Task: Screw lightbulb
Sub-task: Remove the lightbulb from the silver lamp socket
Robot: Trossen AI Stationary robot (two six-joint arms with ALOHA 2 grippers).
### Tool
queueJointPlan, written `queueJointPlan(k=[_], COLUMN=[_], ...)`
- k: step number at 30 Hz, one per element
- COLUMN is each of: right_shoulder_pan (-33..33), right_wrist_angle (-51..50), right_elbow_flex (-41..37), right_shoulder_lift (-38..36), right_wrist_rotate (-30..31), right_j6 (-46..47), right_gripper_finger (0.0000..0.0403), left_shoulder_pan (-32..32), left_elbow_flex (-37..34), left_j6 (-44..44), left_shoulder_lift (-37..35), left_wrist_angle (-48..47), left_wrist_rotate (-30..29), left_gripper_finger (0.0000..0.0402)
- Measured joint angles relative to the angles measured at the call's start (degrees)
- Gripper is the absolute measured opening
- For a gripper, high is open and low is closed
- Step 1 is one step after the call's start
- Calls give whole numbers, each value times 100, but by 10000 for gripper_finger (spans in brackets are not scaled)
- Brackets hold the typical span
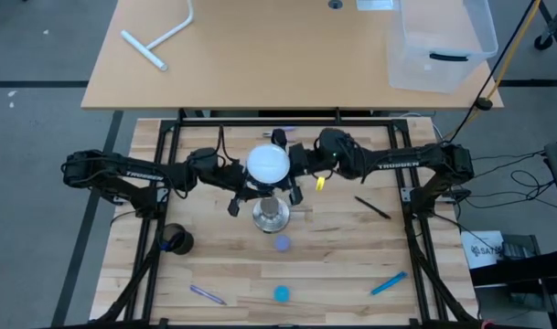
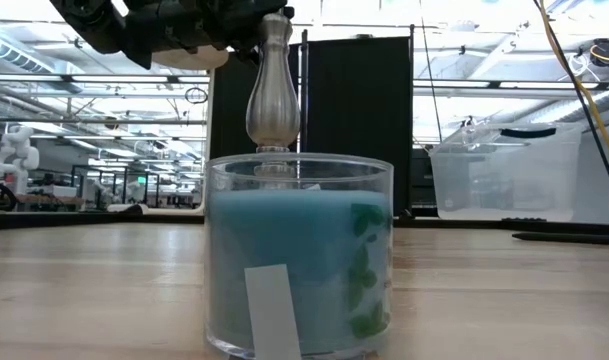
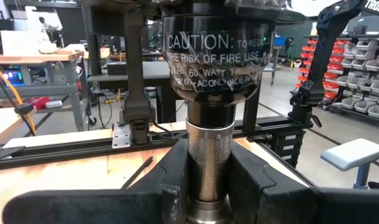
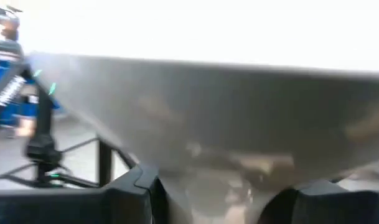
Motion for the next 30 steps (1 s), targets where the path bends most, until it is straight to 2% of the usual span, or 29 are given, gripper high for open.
queueJointPlan(k=[5, 13, 22, 30], right_shoulder_pan=[-327, -444, -443, -288], right_wrist_angle=[11, 100, 129, 105], right_elbow_flex=[2, 2, 2, 2], right_shoulder_lift=[0, 0, 7, -4], right_wrist_rotate=[-795, -1308, -1391, -1288], right_j6=[648, 986, 885, 720], right_gripper_finger=[161, 161, 158, 202], left_shoulder_pan=[0, -7, -9, -9], left_elbow_flex=[5, 13, 17, 17], left_j6=[31, 101, 119, 149], left_shoulder_lift=[2, 7, 7, 0], left_wrist_angle=[0, -7, -33, -55], left_wrist_rotate=[4, 13, 33, 81], left_gripper_finger=[75, 75, 75, 75])
